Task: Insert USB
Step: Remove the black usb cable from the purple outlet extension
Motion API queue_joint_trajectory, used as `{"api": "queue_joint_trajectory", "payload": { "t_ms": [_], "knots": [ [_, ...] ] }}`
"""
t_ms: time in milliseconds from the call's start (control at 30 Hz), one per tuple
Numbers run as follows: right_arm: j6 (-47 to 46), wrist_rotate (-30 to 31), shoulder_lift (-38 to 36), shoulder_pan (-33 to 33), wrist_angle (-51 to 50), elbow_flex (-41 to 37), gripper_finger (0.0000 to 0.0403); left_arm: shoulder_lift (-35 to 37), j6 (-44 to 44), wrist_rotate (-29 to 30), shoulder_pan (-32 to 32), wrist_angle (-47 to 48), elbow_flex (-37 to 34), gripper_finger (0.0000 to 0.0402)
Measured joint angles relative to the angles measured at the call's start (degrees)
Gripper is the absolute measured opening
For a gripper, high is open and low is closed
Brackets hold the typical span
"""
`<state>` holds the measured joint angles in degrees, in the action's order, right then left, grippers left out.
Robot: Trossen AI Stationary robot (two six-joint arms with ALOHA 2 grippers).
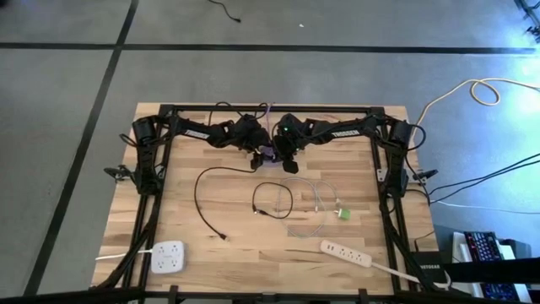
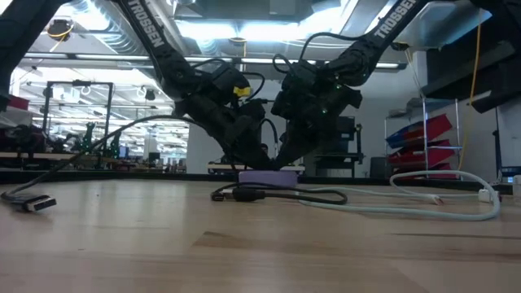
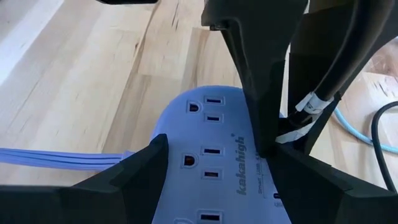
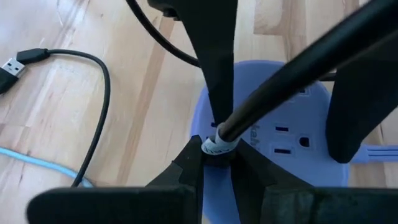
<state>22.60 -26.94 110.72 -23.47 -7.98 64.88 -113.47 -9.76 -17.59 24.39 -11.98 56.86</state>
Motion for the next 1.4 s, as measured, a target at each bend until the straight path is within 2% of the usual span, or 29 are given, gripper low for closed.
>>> {"api": "queue_joint_trajectory", "payload": {
  "t_ms": [167,333,600,733,967,1100,1300,1400],
  "knots": [
    [6.4,6.5,-0.3,2.2,-1.4,0.0,0.0034,-0.4,0.0,-0.1,-0.1,-0.7,0.0,0.0259],
    [5.9,4.7,-0.7,2.5,-0.2,-0.2,0.0034,-0.3,0.1,-0.6,0.1,-1.1,-0.2,0.0259],
    [5.4,15.4,-2.2,4.5,-1.0,-0.3,0.0034,-0.3,-1.1,1.0,0.0,-1.4,-0.2,0.0259],
    [2.1,6.7,-2.3,4.1,-1.5,-0.3,0.0034,-0.3,-1.7,0.6,-0.3,-0.7,-0.2,0.0259],
    [-7.4,3.4,-3.6,0.6,-0.6,0.1,0.0038,-0.3,-2.3,1.1,-0.4,-0.7,-0.2,0.0259],
    [-7.0,3.3,-3.8,-0.2,-1.0,0.2,0.0034,-0.3,-2.4,1.2,-0.4,-0.7,-0.2,0.0259],
    [-3.2,3.5,-4.3,2.2,-2.7,0.1,0.0034,-0.3,-2.6,1.1,-0.4,-0.7,-0.2,0.0259],
    [-2.9,7.3,-5.6,2.0,-2.0,0.0,0.0034,-0.3,-2.7,1.0,-0.4,-0.8,-0.2,0.0259]
  ]
}}
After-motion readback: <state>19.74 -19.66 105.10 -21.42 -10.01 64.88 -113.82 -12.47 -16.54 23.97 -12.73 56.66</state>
